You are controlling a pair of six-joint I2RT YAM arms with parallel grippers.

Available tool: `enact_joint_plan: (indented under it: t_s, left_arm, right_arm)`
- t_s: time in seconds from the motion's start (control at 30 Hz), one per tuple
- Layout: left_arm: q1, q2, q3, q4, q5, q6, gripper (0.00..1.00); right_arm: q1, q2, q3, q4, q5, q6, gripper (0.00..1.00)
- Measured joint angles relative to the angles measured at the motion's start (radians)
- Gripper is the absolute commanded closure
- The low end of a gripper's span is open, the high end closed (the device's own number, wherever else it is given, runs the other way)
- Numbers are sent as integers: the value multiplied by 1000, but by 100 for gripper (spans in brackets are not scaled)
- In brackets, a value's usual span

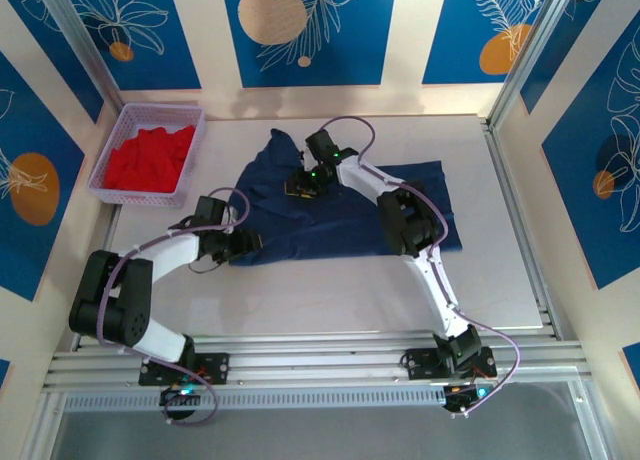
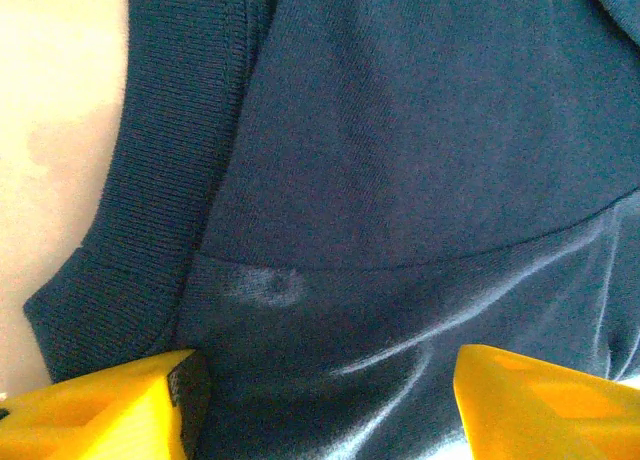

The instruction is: Fold the inside-out t-shirt

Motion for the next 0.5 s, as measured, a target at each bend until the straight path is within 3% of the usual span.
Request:
enact_joint_plan:
  t_s: [0.3,0.5]
  left_arm:
    - [0,-16,0,-22,-21,19,32]
    - [0,-15,1,-24,-27,23,32]
  right_arm:
    - [0,3,7,-19,0,-3,87]
    - [-1,4,13,-23,0,-3,89]
